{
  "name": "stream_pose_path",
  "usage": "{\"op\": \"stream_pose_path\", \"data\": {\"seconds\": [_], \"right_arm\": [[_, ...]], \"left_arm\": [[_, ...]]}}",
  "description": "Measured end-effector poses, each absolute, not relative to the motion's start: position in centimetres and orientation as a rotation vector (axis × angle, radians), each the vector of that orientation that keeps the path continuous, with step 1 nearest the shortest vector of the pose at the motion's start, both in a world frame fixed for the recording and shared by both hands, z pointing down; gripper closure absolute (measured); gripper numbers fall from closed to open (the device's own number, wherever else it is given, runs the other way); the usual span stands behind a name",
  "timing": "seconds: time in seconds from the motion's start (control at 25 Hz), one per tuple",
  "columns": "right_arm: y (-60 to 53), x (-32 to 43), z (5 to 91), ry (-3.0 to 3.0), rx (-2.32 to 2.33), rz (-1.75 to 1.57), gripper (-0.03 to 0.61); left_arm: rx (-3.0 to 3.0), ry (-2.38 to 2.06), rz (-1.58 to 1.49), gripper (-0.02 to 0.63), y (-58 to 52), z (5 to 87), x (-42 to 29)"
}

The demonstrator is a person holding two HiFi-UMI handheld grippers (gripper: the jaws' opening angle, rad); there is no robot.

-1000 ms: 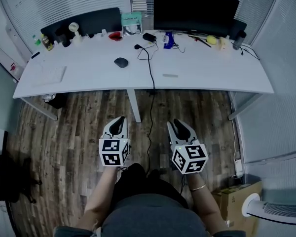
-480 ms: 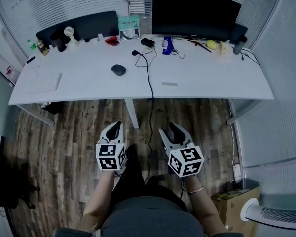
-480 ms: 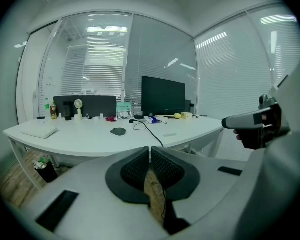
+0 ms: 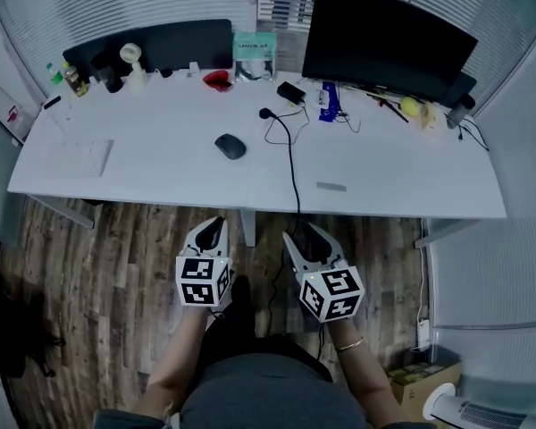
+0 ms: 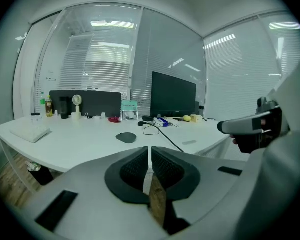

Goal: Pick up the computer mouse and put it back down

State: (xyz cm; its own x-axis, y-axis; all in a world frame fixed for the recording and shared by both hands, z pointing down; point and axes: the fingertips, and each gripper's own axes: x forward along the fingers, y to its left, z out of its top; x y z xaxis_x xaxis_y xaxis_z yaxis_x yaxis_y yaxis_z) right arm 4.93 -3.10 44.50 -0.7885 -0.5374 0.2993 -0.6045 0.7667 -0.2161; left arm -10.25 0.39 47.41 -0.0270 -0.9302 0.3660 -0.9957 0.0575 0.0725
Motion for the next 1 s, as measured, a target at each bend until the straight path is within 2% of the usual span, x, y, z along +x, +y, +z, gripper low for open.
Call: {"op": "stream_pose_path", "data": {"seconds": [0.44,1.0], "right_arm": [[-9.6,-4.4,44.6,-2.712,0.840,0.414,0.399],[-14.4,-13.4,45.7,-2.658,0.740,0.321,0.357]], "left_arm": [[1.926,-2.020,0.260,0.581,-5.0,47.5,-18.2],[1.843,-2.026,0.213,0.581,-7.2,49.0,-26.2]]}}
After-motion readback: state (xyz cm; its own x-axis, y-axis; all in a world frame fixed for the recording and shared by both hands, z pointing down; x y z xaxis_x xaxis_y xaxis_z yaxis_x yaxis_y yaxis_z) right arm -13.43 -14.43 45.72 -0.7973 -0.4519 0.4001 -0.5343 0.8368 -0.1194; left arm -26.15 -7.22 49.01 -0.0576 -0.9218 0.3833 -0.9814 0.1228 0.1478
